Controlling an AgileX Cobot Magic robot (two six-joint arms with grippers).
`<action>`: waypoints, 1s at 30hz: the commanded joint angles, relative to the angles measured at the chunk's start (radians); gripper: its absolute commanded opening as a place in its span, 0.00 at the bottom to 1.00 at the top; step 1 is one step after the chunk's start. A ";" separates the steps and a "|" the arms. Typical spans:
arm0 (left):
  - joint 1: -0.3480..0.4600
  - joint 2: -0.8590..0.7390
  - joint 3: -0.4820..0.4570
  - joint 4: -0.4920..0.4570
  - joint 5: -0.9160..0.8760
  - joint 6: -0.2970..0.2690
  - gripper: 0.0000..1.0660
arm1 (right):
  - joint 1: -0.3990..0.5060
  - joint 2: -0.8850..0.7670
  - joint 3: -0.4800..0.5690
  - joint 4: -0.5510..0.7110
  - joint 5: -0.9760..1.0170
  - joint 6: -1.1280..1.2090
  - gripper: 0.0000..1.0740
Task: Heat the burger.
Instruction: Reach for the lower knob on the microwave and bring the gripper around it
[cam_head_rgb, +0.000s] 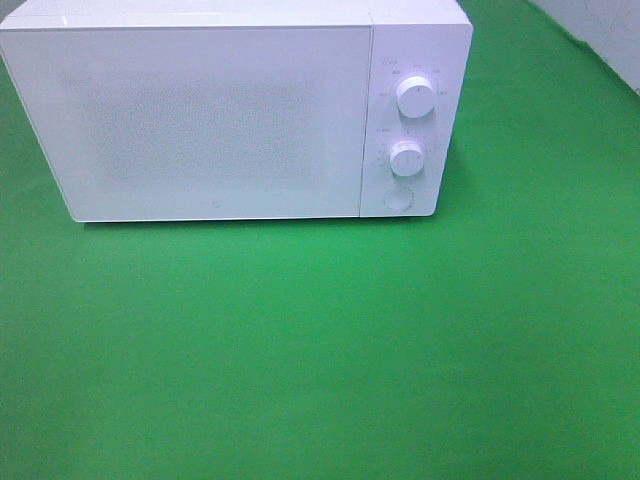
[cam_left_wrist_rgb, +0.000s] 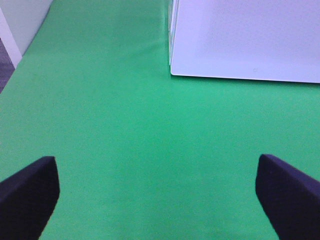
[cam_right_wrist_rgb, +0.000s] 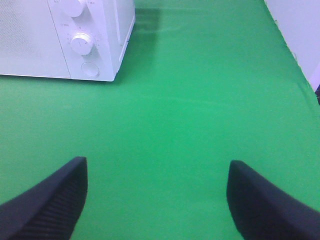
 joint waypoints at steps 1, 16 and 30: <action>-0.005 -0.014 0.004 -0.009 -0.006 0.000 0.94 | -0.007 -0.027 0.003 -0.005 -0.011 0.000 0.69; -0.005 -0.014 0.004 -0.009 -0.006 0.000 0.94 | -0.007 -0.024 0.003 0.008 -0.012 0.000 0.69; -0.005 -0.013 0.004 -0.009 -0.006 0.000 0.94 | -0.004 0.006 -0.052 0.014 -0.210 0.025 0.69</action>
